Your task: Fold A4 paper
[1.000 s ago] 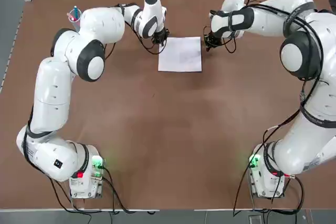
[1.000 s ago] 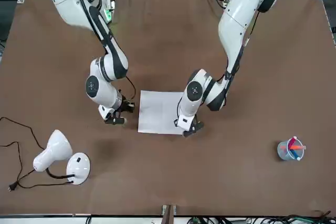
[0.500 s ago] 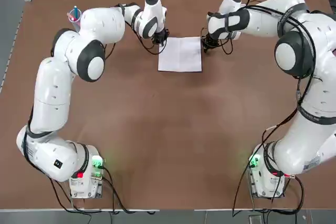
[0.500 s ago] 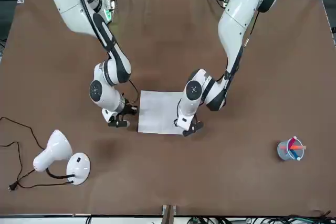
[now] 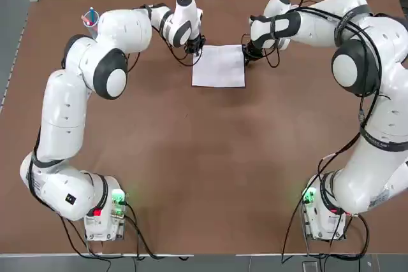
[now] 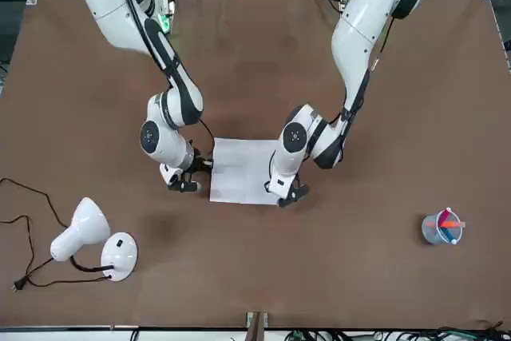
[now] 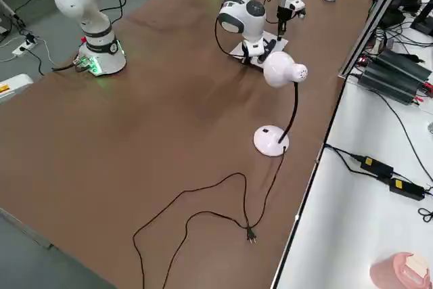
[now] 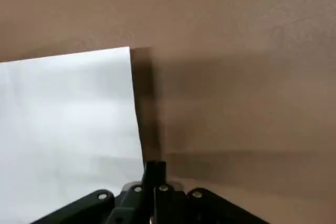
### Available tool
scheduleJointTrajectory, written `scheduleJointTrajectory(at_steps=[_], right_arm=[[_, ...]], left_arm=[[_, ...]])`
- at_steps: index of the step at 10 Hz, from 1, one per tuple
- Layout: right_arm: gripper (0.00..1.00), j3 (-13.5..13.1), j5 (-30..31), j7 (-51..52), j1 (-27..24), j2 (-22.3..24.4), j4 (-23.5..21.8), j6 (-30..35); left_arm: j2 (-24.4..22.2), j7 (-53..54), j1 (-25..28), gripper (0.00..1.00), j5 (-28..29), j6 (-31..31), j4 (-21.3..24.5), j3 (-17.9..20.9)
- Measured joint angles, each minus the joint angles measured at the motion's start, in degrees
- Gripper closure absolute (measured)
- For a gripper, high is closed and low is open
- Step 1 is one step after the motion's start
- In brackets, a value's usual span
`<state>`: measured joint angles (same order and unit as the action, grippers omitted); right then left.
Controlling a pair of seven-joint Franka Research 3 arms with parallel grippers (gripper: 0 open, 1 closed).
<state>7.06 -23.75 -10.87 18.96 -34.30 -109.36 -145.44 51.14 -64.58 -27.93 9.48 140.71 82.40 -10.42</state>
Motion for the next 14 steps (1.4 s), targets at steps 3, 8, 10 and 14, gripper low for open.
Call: scheduleJointTrajectory(at_steps=[3, 8, 10, 14], right_arm=[[0.98, -0.18, -0.03, 0.00, 0.01, -1.16, 0.26, -1.37], [0.98, -0.08, -1.53, 0.00, 0.08, -1.84, 0.91, -2.33], [0.98, -0.01, -2.29, 0.00, 0.12, -1.86, 1.17, -2.33], [0.98, 0.09, -4.05, 0.00, 0.15, -1.86, 1.40, -2.30]], left_arm=[[0.00, 0.00, 0.00, 0.99, 0.01, 0.01, 0.01, 0.00], [0.00, 0.00, 0.00, 0.99, 0.01, 0.03, 0.01, 0.00], [0.00, 0.00, 0.00, 0.99, 0.01, 0.03, 0.01, 0.00], [0.00, 0.00, 0.00, 0.99, 0.02, 0.03, 0.01, 0.00]])
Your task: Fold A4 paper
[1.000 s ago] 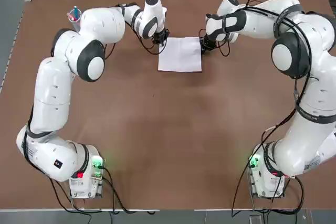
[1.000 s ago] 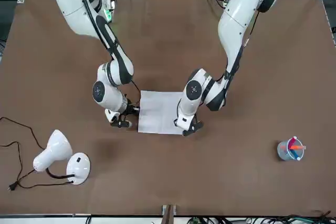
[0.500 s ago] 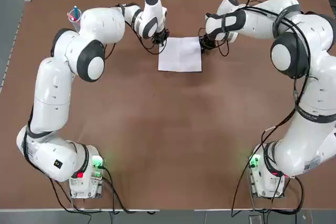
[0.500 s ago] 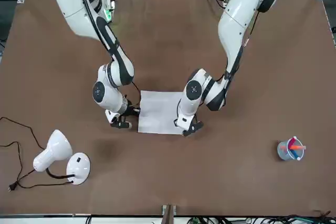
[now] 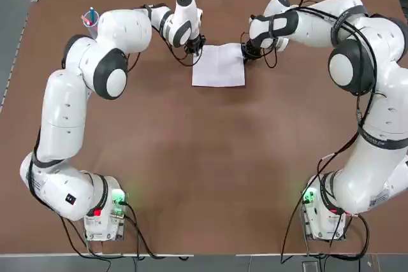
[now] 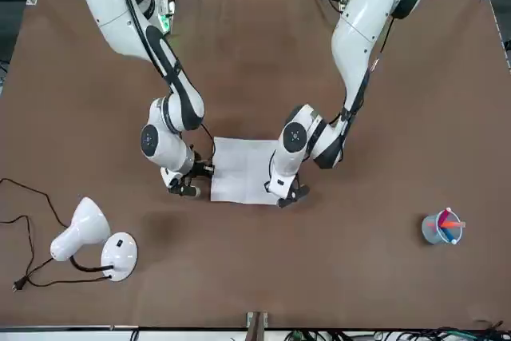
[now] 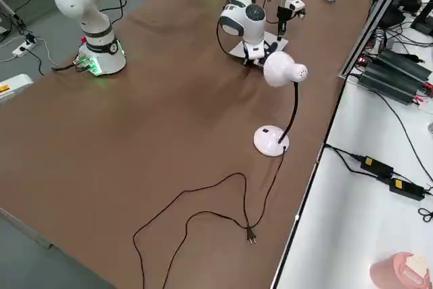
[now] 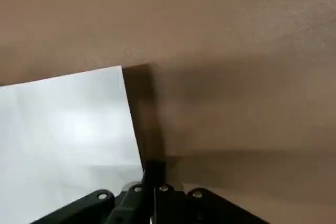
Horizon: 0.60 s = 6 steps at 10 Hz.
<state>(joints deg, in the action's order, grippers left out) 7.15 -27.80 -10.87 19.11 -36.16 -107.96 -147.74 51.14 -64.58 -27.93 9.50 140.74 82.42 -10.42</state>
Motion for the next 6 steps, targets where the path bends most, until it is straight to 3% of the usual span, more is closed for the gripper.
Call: scheduleJointTrajectory(at_steps=[6], right_arm=[[0.98, 0.45, -0.32, -0.01, -0.01, 0.00, 1.96, 2.72]], left_arm=[[0.00, 0.00, 0.00, 0.99, 0.00, 0.02, 0.00, 0.00]])
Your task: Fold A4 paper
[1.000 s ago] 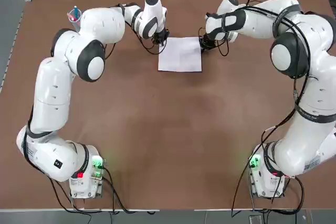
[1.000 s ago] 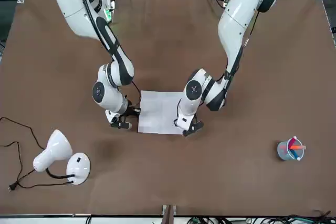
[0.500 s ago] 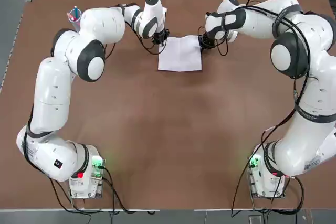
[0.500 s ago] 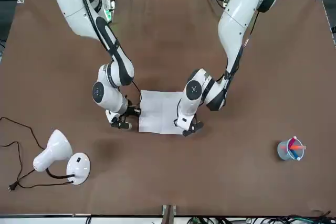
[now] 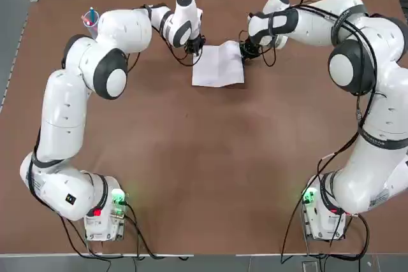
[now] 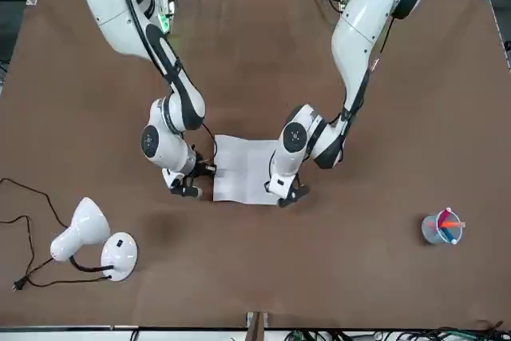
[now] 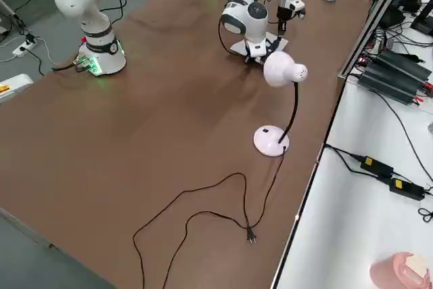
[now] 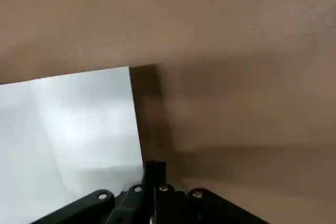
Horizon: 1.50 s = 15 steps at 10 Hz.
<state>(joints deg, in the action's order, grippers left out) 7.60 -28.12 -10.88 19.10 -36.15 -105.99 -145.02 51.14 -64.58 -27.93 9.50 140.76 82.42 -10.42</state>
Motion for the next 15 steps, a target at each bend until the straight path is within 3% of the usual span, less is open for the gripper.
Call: scheduleJointTrajectory(at_steps=[7, 15], right_arm=[[0.97, 0.05, -2.99, -0.03, -0.35, 1.43, 2.60, 6.38], [0.97, 2.03, -8.90, -0.02, -0.04, 1.52, 3.65, 6.45]], left_arm=[[0.00, 0.00, 0.00, 0.99, 0.00, 0.01, 0.00, 0.00], [0.00, 0.00, 0.00, 0.99, 0.00, 0.01, 0.00, 0.00]])
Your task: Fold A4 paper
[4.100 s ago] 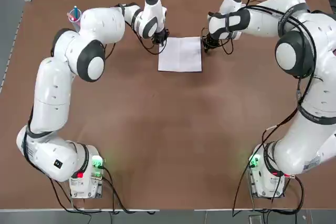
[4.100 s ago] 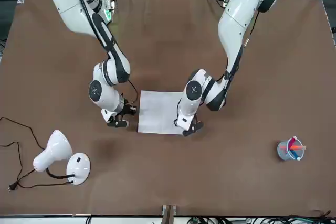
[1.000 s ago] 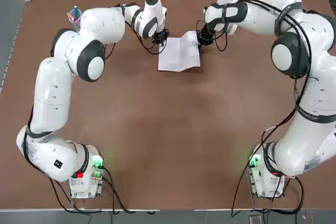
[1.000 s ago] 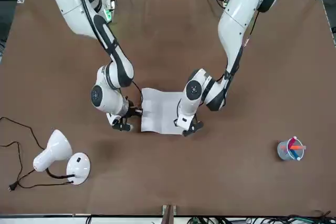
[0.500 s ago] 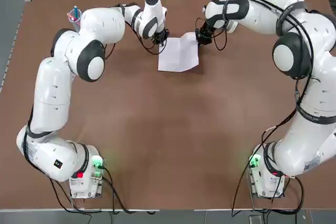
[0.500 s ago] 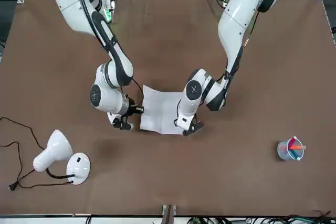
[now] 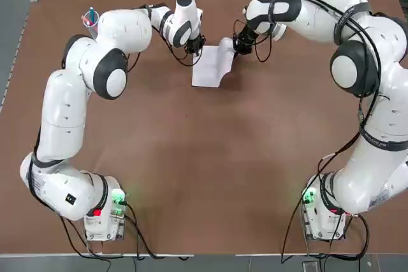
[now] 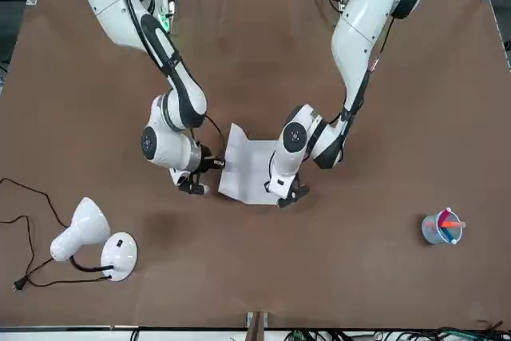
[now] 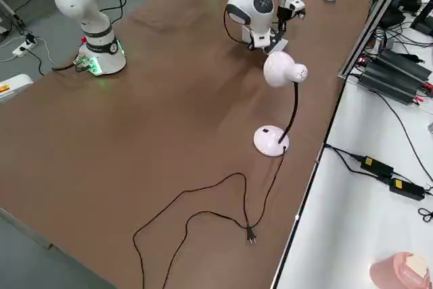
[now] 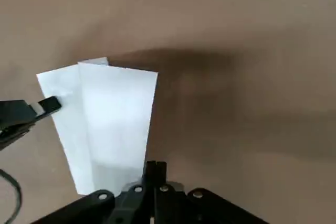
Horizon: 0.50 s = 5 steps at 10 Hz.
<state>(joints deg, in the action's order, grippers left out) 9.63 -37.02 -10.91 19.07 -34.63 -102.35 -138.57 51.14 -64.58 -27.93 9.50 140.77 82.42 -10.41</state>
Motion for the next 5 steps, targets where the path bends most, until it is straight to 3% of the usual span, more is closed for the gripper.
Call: scheduleJointTrajectory(at_steps=[5], right_arm=[[0.97, 0.78, -3.03, 0.00, 0.01, 0.02, 1.51, 0.01]], left_arm=[[0.00, 0.00, 0.00, 0.99, 0.03, 0.01, 0.00, 0.00]])
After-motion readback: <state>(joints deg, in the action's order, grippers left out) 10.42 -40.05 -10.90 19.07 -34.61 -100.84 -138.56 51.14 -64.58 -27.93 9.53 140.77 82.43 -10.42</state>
